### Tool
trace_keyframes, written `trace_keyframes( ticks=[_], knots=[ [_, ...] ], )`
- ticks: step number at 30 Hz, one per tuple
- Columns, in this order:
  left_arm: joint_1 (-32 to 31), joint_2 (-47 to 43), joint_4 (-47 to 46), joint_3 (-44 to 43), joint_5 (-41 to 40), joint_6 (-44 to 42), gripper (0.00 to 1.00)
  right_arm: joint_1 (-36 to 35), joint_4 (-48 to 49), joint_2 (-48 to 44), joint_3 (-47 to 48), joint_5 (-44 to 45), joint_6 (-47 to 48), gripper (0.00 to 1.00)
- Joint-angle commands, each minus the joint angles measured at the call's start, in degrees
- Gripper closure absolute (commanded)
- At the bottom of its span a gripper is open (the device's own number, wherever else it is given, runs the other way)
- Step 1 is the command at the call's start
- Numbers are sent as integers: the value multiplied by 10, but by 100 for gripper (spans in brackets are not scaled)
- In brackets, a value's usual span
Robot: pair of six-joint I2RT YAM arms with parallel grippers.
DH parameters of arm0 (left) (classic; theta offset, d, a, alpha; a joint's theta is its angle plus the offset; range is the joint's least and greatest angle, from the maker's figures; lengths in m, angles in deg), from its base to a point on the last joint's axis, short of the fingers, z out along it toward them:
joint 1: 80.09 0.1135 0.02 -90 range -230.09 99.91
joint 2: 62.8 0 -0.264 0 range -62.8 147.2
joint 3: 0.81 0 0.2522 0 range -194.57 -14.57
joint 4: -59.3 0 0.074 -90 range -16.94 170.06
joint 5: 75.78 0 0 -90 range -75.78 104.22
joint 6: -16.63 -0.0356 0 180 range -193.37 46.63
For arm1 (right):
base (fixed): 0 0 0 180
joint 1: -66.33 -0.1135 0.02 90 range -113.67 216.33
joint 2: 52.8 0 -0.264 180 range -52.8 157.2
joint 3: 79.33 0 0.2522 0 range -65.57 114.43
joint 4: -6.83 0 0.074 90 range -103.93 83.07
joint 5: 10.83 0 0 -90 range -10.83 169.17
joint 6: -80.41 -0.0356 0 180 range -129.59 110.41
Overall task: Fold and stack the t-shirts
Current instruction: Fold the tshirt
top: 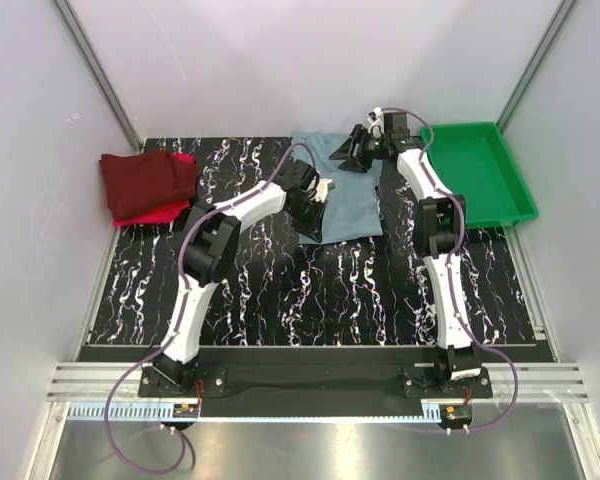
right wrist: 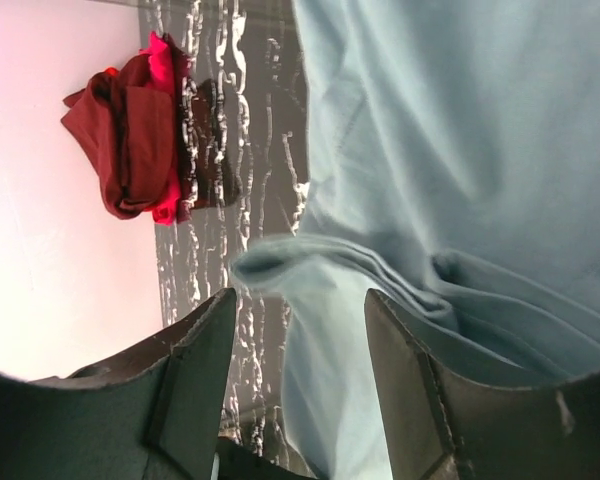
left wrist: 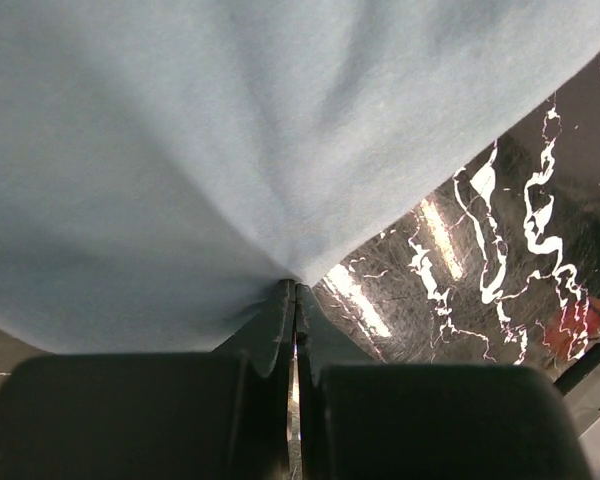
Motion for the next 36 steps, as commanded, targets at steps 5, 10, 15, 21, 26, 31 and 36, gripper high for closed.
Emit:
trace_keyframes(
  ticks=[5, 10, 15, 21, 26, 31, 36],
  knots=[
    [12, -91, 35, -81, -13, -59, 74, 57, -76, -141, -59, 44, 107, 37],
    [55, -123, 38, -53, 24, -45, 34, 114, -117, -249, -206, 39, 132, 34],
    [110, -120, 13, 27, 93, 8, 25, 128, -126, -319, -401, 16, 128, 30],
    [132, -88, -22, 61, 130, 59, 24, 128, -110, -341, -519, 3, 103, 29],
    [135, -62, -52, 69, 164, 96, 24, 128, -118, -329, -541, 8, 103, 28],
    [135, -18, -80, 69, 183, 138, 24, 123, -105, -297, -548, 11, 95, 28],
    [132, 0, -83, 58, 179, 142, 25, 108, -106, -256, -521, 21, 97, 27]
  ],
)
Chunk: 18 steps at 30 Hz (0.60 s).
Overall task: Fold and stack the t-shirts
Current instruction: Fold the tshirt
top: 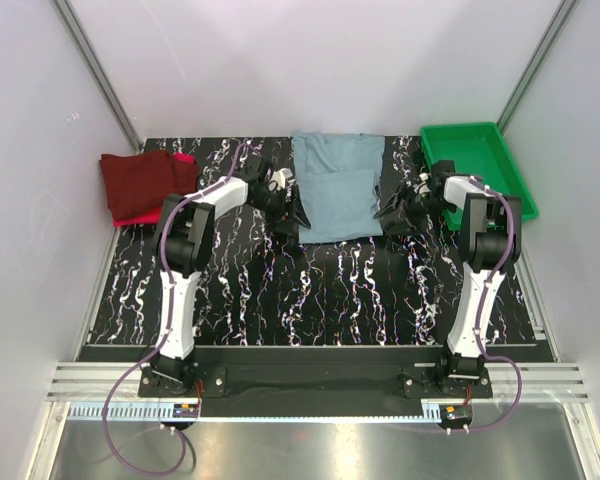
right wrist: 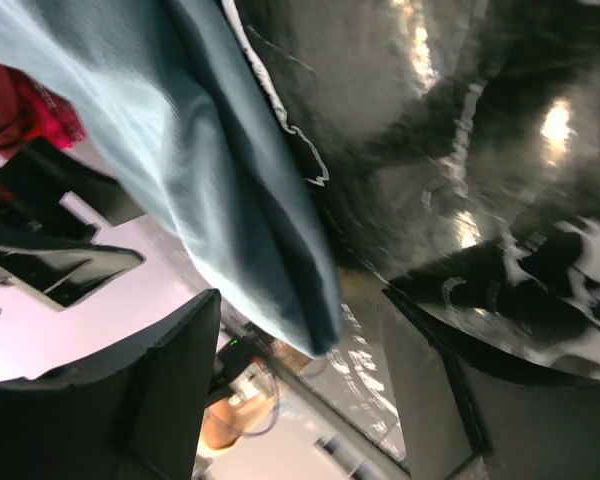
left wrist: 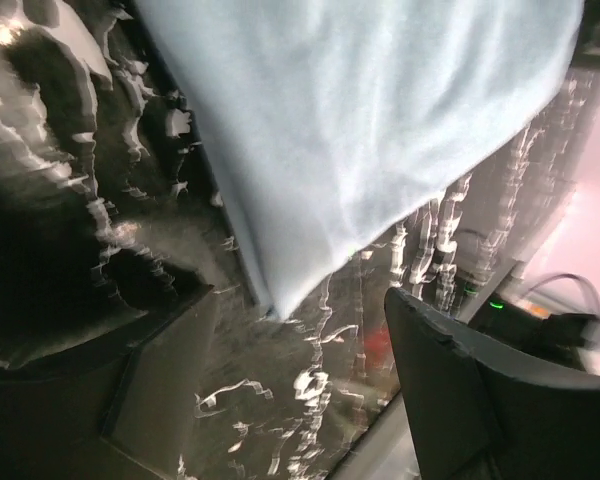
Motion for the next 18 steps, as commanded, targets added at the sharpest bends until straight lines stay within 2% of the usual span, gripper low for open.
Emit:
trace_keyframes(
  ticks=[1, 4, 9, 14, 18],
  knots=[
    [-2, 24, -20, -21, 17, 14, 25, -21, 7, 36, 37, -1, 0, 27],
    [-7, 33, -22, -25, 15, 16, 25, -31, 13, 58, 50, -3, -1, 27],
    [-16, 53, -33, -26, 27, 40, 33, -67, 10, 80, 77, -10, -10, 31],
    [-30, 48, -49, -4, 43, 69, 38, -78, 9, 62, 56, -13, -19, 31],
    [-31, 43, -53, 9, 44, 79, 46, -78, 9, 37, 30, -11, -19, 31]
  ],
)
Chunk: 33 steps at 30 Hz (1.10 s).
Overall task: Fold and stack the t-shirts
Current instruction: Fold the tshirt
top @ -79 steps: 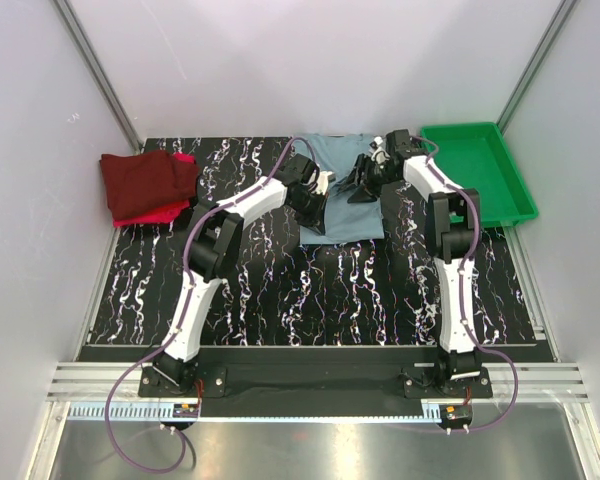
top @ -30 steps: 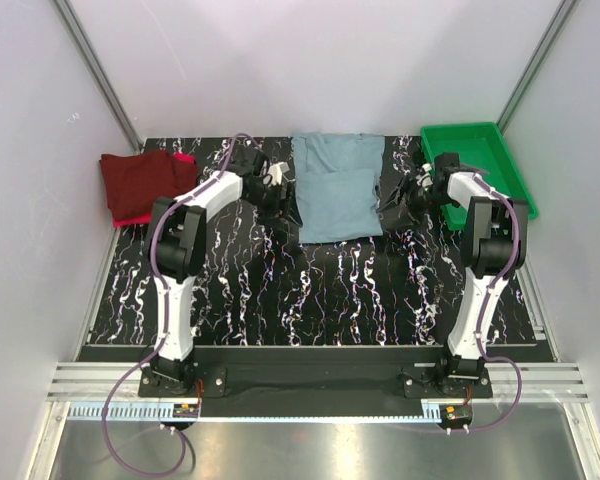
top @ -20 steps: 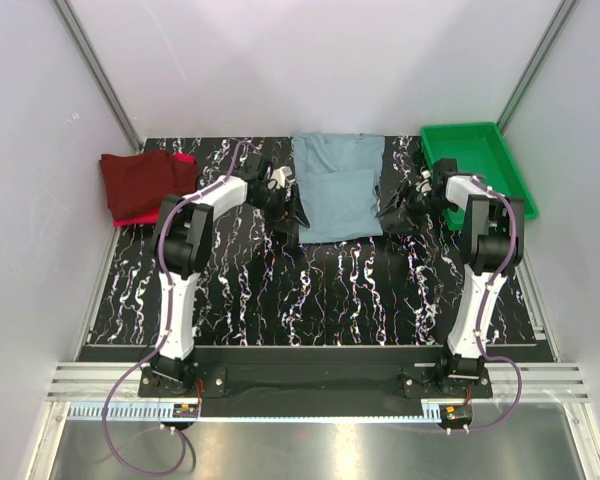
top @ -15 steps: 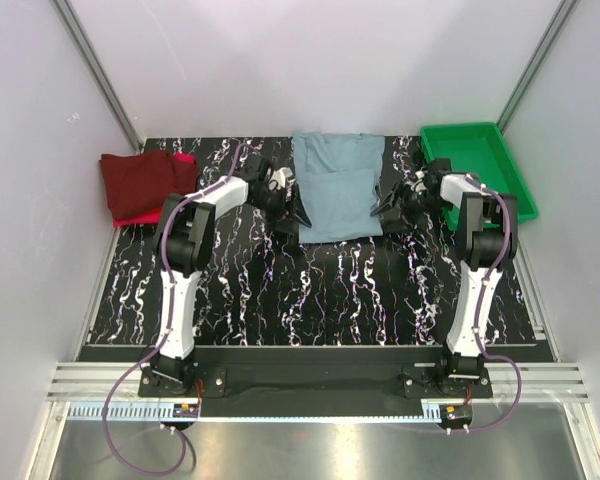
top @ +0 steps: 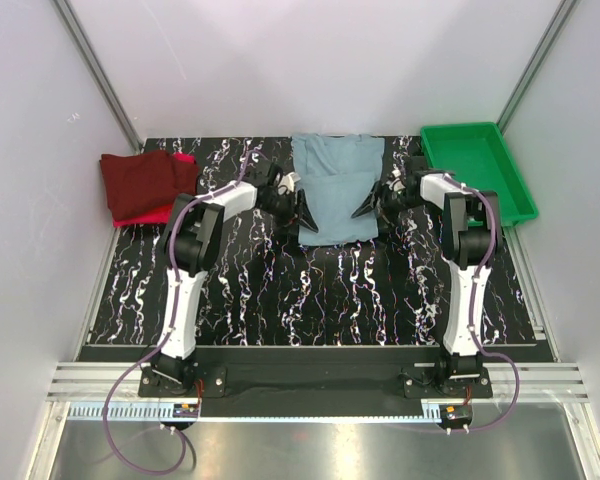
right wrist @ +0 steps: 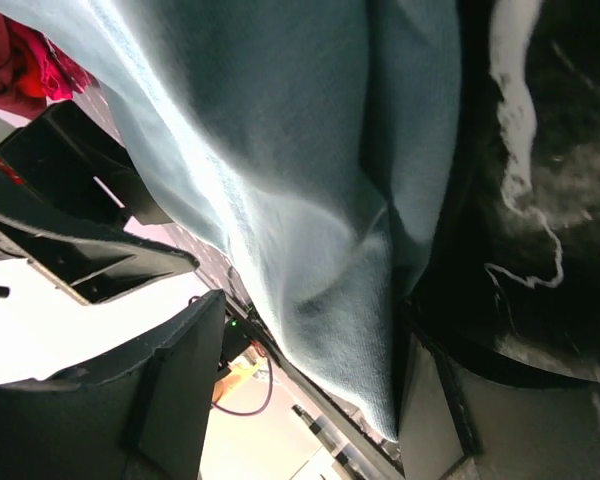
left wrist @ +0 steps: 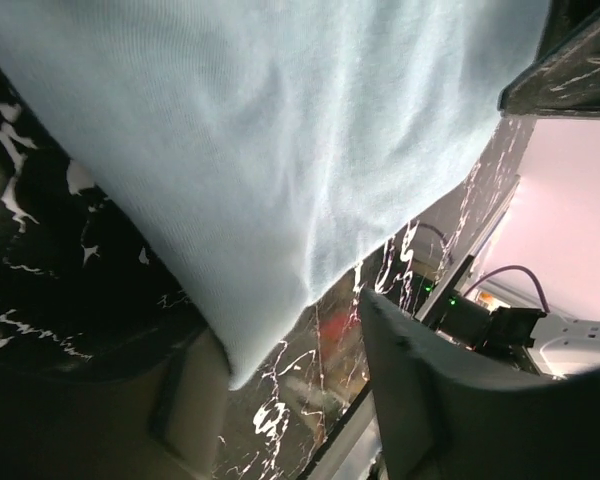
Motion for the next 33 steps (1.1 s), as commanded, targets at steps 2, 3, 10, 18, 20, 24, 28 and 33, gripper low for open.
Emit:
trace_keyframes(
  ticks=[2, 3, 10, 18, 20, 24, 28, 33],
  knots=[
    [-7, 2, -3, 21, -3, 13, 49, -3, -7, -21, -38, 36, 3, 31],
    [-7, 1, -1, 22, -3, 12, 50, -3, -8, -26, -41, 37, 2, 31],
    [-6, -31, 10, 43, -13, 4, 52, 1, -27, -48, -73, 56, 12, 32],
    [-4, -42, 26, 39, -25, -13, 54, 24, -40, -87, -98, 62, 25, 33],
    [-2, -45, 27, 39, -24, -15, 54, 31, -48, -100, -101, 64, 31, 34],
    [9, -70, 41, 27, -27, -32, 53, 37, -51, -128, -127, 61, 33, 34],
    [19, -97, 63, 33, -46, -51, 39, 37, -48, -154, -159, 57, 26, 34],
    [21, -104, 54, 79, -37, -42, 37, 36, -37, -166, -189, 60, 22, 35]
  ],
)
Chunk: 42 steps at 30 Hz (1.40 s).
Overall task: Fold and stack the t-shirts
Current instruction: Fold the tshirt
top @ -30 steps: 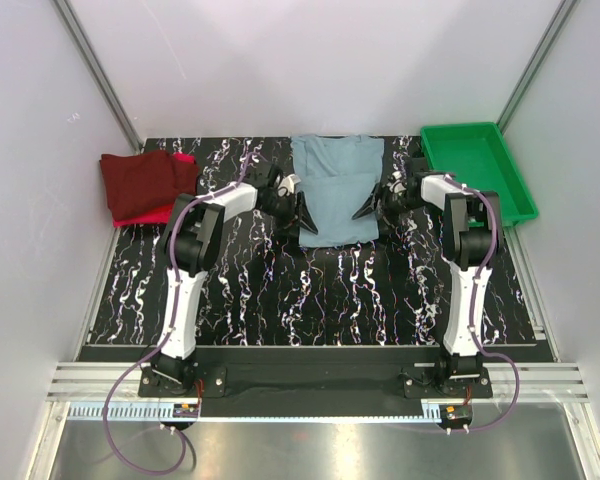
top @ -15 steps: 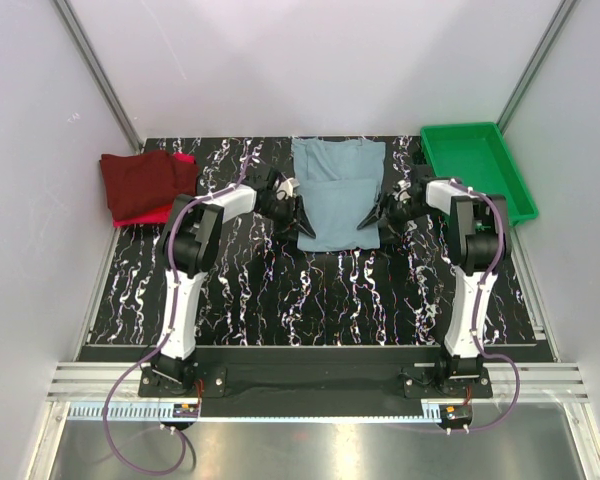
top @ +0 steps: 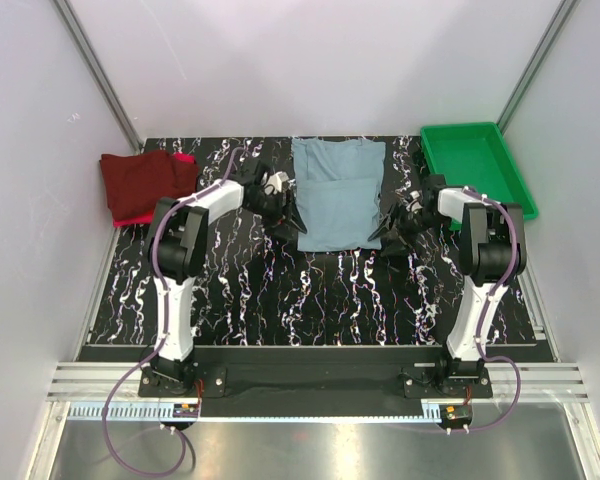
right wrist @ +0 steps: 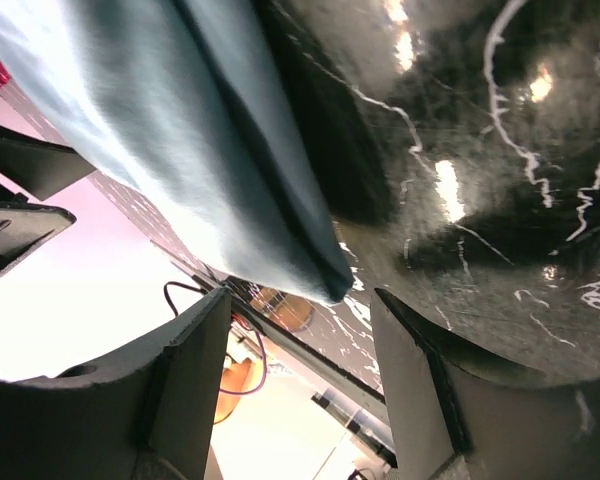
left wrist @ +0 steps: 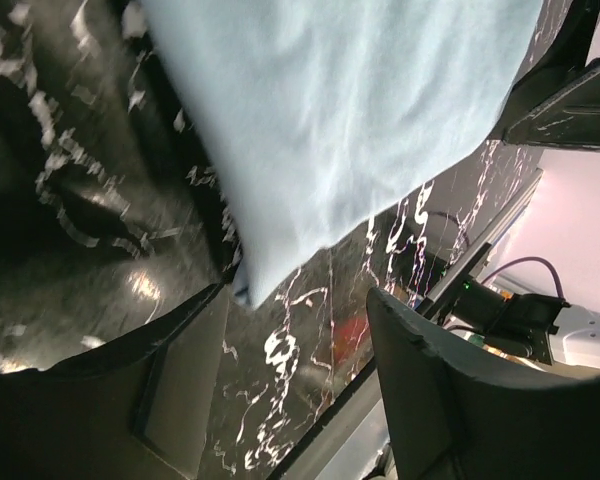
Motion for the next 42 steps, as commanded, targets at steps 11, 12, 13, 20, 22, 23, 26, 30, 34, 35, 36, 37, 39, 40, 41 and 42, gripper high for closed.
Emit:
trace_keyframes(
  ticks=[11, 12, 13, 20, 22, 23, 26, 30, 34, 35, 36, 37, 39, 40, 41, 42],
  knots=[
    [-14, 14, -4, 23, -6, 6, 37, -1, 20, 18, 34, 28, 6, 36],
    [-15, 16, -4, 25, -5, 8, 37, -1, 22, 20, 39, 30, 5, 37],
    [-16, 16, -7, 25, -5, 12, 37, -1, 24, 23, 40, 30, 4, 40],
    [-20, 25, -11, 29, -6, 21, 44, -2, 29, 29, 36, 18, 3, 55],
    [-20, 25, -12, 32, -2, 24, 51, -1, 32, 28, 33, 14, 2, 61],
    [-20, 25, -13, 32, 0, 25, 54, -1, 34, 27, 31, 10, 1, 66],
    [-20, 24, -16, 39, 7, 32, 74, -1, 34, 22, 28, 4, 0, 75],
    [-19, 15, -27, 50, 31, 44, 100, -1, 33, 8, 20, 0, 1, 87],
    [-15, 3, -30, 52, 38, 44, 100, -1, 25, -16, 12, 6, 6, 100],
    [-13, -2, -29, 52, 38, 44, 100, -1, 22, -27, 11, 6, 6, 100],
    [-11, -10, -30, 51, 40, 44, 100, -1, 21, -34, 4, 5, 8, 100],
    [-10, -15, -29, 51, 41, 39, 100, -1, 20, -41, 0, 4, 8, 100],
    [-8, -30, -25, 45, 43, 34, 100, -1, 19, -63, -11, -1, 8, 100],
    [-6, -35, -25, 42, 46, 30, 100, -1, 19, -72, -14, -3, 9, 100],
    [-6, -41, -22, 38, 49, 28, 100, -3, 17, -89, -17, -9, 9, 100],
    [-6, -53, -22, 36, 58, 27, 100, -1, 14, -97, -19, -12, 8, 100]
  ],
)
